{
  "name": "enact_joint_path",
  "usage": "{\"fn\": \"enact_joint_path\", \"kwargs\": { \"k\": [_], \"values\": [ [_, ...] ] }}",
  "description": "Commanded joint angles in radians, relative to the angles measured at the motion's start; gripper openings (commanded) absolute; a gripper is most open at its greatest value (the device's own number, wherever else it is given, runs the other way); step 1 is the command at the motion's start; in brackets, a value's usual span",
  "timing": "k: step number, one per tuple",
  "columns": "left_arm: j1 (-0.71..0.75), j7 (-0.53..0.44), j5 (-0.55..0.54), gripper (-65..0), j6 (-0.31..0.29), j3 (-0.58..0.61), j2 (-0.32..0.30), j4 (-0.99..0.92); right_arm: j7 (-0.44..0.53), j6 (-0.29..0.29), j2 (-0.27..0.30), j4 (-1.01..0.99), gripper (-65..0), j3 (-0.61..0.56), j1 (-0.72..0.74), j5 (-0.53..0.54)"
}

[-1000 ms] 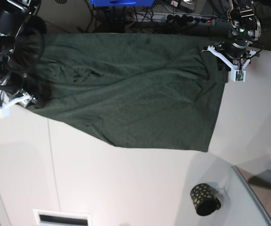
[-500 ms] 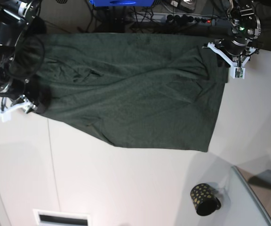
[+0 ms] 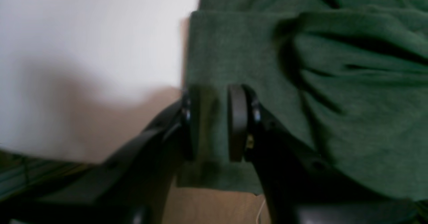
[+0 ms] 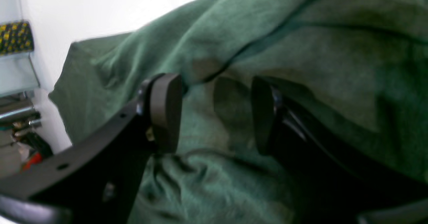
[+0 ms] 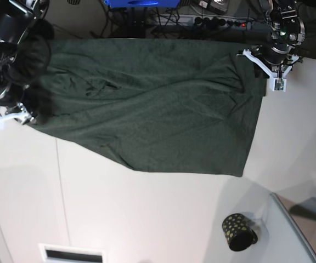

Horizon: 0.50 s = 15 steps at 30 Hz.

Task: Layout the t-shirt on the table in an organized manner, then fold the t-shirt properly
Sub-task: 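Hold the shirt edge with both grippers and pull it straight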

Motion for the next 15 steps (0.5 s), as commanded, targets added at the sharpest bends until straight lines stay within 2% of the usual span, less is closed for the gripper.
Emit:
{"fn": "enact_joint_path", "kwargs": {
  "k": [1,11,13,15],
  "values": [
    [0.002,-0.017,-0.001,-50.7,0.005,-0.005,-0.012,0.017,0.017,0.006,0.014,-0.003,-34.4,0.001,0.030,0.023],
    [0.002,-0.017,-0.001,-50.7,0.005,-0.005,-0.013,0.014,0.023,0.006,0.026,-0.083,-35.3,0.000,0.092,0.023],
    [0.002,-0.017,-0.001,-50.7,0.005,-0.005,-0.013,0.014,0.018,0.006,0.026,-0.083,-41.7,0.000,0.104,0.023],
    [0.000,-0.017,-0.001,-50.7,0.005,-0.005,-0.013,0.014,0.017,0.006,0.026,-0.083,-51.5,0.000,0.110,0.024]
  ]
}}
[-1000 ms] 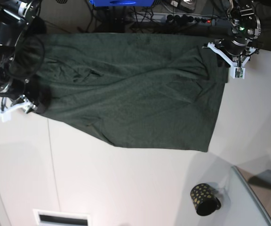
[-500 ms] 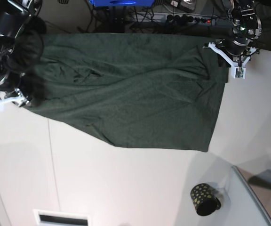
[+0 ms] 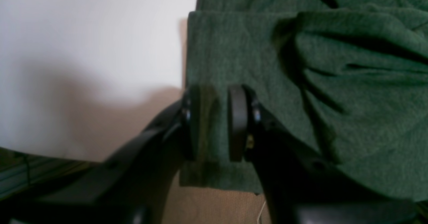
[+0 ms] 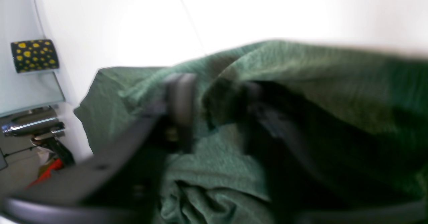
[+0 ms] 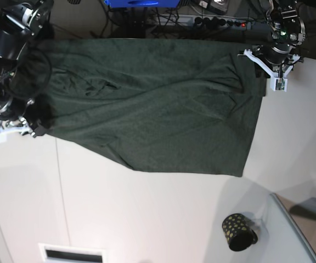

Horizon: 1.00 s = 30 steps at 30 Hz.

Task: Layout the t-shirt on the table in an organized manner, then fold the t-shirt properly
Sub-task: 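Hold the shirt edge with both grippers and pull it straight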

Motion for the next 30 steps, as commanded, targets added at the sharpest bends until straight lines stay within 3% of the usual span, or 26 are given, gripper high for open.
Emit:
{"fn": "enact_joint_path", "kwargs": {
  "k": [1,2,8,12,21,24,28,30],
  "values": [
    [0.000,-0.017,-0.002,-50.7,0.001,-0.004,-0.011,0.014,0.007,0.005,0.016,0.014,-55.1,0.002,0.019,0.017],
    [0.000,-0.017,-0.002,-50.7,0.001,-0.004,-0.011,0.014,0.007,0.004,0.016,0.014,-57.6,0.002,0.023,0.019],
    [0.000,-0.017,-0.002,-50.7,0.001,-0.004,-0.011,0.014,0.007,0.001,0.016,0.014,-59.0,0.002,0.057,0.019],
    [-0.002,-0.017,-0.002,-50.7,0.001,-0.004,-0.011,0.014,0.014,-0.001,0.023,0.014,-64.5,0.002,0.093,0.017],
    [0.003,-0.017,-0.003,-50.7,0.001,-0.005,-0.023,0.019,0.010,-0.003,0.036,0.031,-62.4,-0.003,0.111,-0.003],
    [0.003,-0.017,-0.003,-50.7,0.001,-0.018,-0.023,0.019,0.041,0.008,0.076,0.207,-54.0,-0.182,0.060,-0.162],
    [-0.003,-0.017,-0.008,-50.7,-0.001,-0.085,-0.023,0.020,0.263,0.008,0.155,0.459,-46.5,-0.480,-0.098,-0.477],
    [-0.006,-0.017,-0.010,-50.7,-0.001,-0.104,-0.023,0.020,0.358,0.008,0.195,0.502,-43.7,-0.569,-0.168,-0.636]
  ]
}}
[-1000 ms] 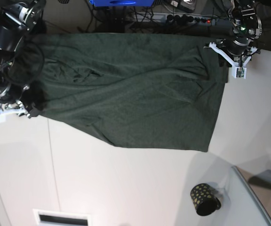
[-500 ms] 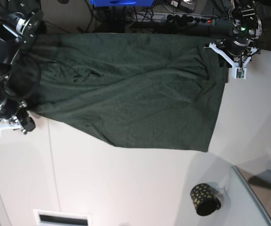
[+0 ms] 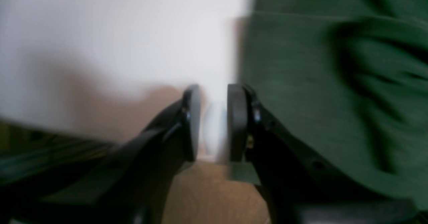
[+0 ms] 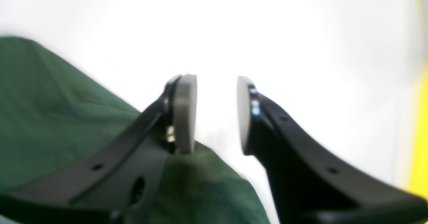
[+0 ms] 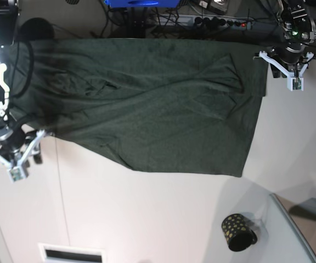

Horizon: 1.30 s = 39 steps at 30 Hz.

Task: Layout the t-shirt on the table in an organized manner, then fold the t-shirt properly
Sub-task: 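Hold the shirt edge with both grippers and pull it straight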

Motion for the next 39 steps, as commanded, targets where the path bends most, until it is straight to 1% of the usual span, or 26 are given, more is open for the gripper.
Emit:
{"fn": "enact_joint_path", "kwargs": {
  "k": [1,3,5,6,7,9,12,16,18,19,20,21,22,23,24,26,30,39],
  "values": [
    [-0.002,-0.017,-0.008,-50.7,-0.006,-0.007,-0.007,0.019,0.008,-0.006,0.022,0.007,-42.6,-0.027,-0.031,-0.078],
    [-0.002,-0.017,-0.005,-50.7,-0.006,-0.015,-0.008,0.019,0.012,-0.006,0.028,0.003,-41.4,-0.097,-0.065,-0.218],
    [-0.002,-0.017,-0.011,-50.7,-0.006,-0.010,-0.025,0.019,0.027,-0.014,0.024,-0.023,-41.6,-0.163,-0.094,-0.359],
    [-0.002,-0.017,-0.012,-50.7,-0.006,-0.009,-0.028,0.019,0.048,-0.017,0.022,-0.037,-41.6,-0.183,-0.104,-0.410],
    [-0.002,-0.017,-0.012,-50.7,-0.006,-0.010,-0.027,0.019,0.073,-0.019,0.013,-0.052,-41.6,-0.186,-0.113,-0.433],
    [-0.002,-0.017,-0.012,-50.7,-0.006,-0.010,-0.027,0.019,0.119,-0.039,-0.018,-0.074,-41.4,-0.146,-0.120,-0.445],
    [-0.002,-0.017,-0.012,-50.7,-0.006,-0.013,-0.027,0.019,0.133,-0.048,-0.044,-0.095,-41.4,-0.119,-0.120,-0.474],
    [-0.002,-0.017,-0.012,-50.7,-0.006,-0.013,-0.027,0.019,0.139,-0.051,-0.047,-0.138,-41.4,-0.119,-0.116,-0.520],
    [-0.002,-0.017,-0.012,-50.7,-0.006,-0.013,-0.027,0.019,0.177,-0.054,-0.047,-0.146,-41.3,-0.119,-0.114,-0.566],
    [-0.002,-0.017,-0.012,-50.7,-0.006,-0.013,-0.027,0.019,0.196,-0.065,-0.047,-0.146,-40.4,-0.119,-0.120,-0.591],
    [-0.002,-0.017,-0.012,-50.7,-0.006,-0.013,-0.027,0.019,0.211,-0.091,-0.047,-0.146,-37.4,-0.119,-0.128,-0.617],
    [-0.002,-0.017,-0.012,-50.7,-0.006,-0.013,-0.027,0.019,0.226,-0.129,-0.047,-0.146,-32.9,-0.119,-0.134,-0.640],
    [-0.002,-0.017,-0.012,-50.7,-0.006,-0.013,-0.027,0.019,0.237,-0.154,-0.047,-0.146,-29.3,-0.119,-0.140,-0.657],
    [-0.002,-0.017,-0.012,-50.7,-0.006,-0.013,-0.027,0.019,0.251,-0.172,-0.047,-0.146,-26.1,-0.119,-0.143,-0.671],
    [-0.002,-0.017,-0.012,-50.7,-0.006,-0.013,-0.027,0.019,0.263,-0.180,-0.047,-0.146,-24.8,-0.119,-0.148,-0.680],
    [-0.002,-0.017,-0.012,-50.7,-0.006,-0.013,-0.027,0.019,0.269,-0.178,-0.048,-0.148,-25.4,-0.119,-0.148,-0.683],
    [-0.001,-0.017,-0.012,-50.7,-0.006,-0.013,-0.027,0.019,0.271,-0.178,-0.065,-0.189,-30.5,-0.120,-0.139,-0.691],
    [0.005,-0.017,-0.012,-50.7,-0.006,-0.013,-0.027,0.019,0.274,-0.186,-0.068,-0.257,-31.5,-0.120,-0.091,-0.691]
  ]
}}
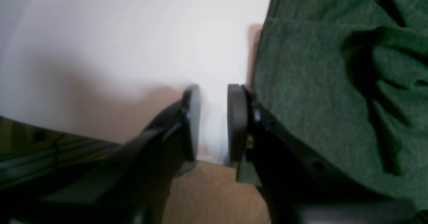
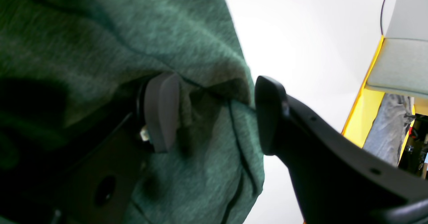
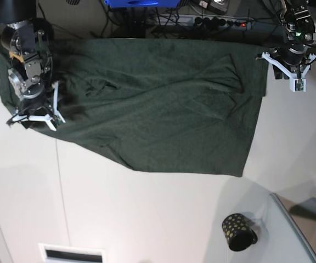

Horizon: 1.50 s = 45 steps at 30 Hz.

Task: Layout the t-shirt on the table in an organized manner, then fold the t-shirt properly
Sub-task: 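Hold the shirt edge with both grippers and pull it straight, then slide the right gripper down the shirt side and grasp it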

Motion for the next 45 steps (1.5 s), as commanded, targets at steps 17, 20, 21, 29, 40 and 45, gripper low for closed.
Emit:
{"fn": "enact_joint_path", "kwargs": {
  "k": [17,20,21,29,40,45],
  "values": [
    [-0.002,-0.017,-0.002,-50.7,0.003,-0.007,-0.012,0.019,-0.002,-0.010,0.017,0.088,-31.5,0.004,-0.013,-0.006],
    [-0.003,-0.017,-0.002,-50.7,0.003,-0.006,-0.010,0.019,-0.002,-0.010,0.019,0.039,-31.5,0.004,0.021,-0.006],
    [-0.003,-0.017,-0.002,-50.7,0.003,-0.006,-0.010,0.019,-0.002,-0.010,0.019,0.024,-31.5,0.004,0.030,-0.006],
    [-0.003,-0.017,-0.002,-50.7,0.003,-0.007,-0.012,0.017,0.001,-0.010,0.010,-0.021,-31.7,0.002,0.065,-0.006],
    [-0.005,-0.017,-0.002,-50.7,0.003,-0.007,-0.012,0.017,0.001,-0.009,0.010,-0.037,-31.7,0.001,0.110,-0.006],
    [-0.005,-0.017,0.000,-50.7,0.003,-0.007,-0.012,0.017,0.001,-0.010,0.011,-0.085,-32.1,-0.074,0.134,-0.006]
  ]
}}
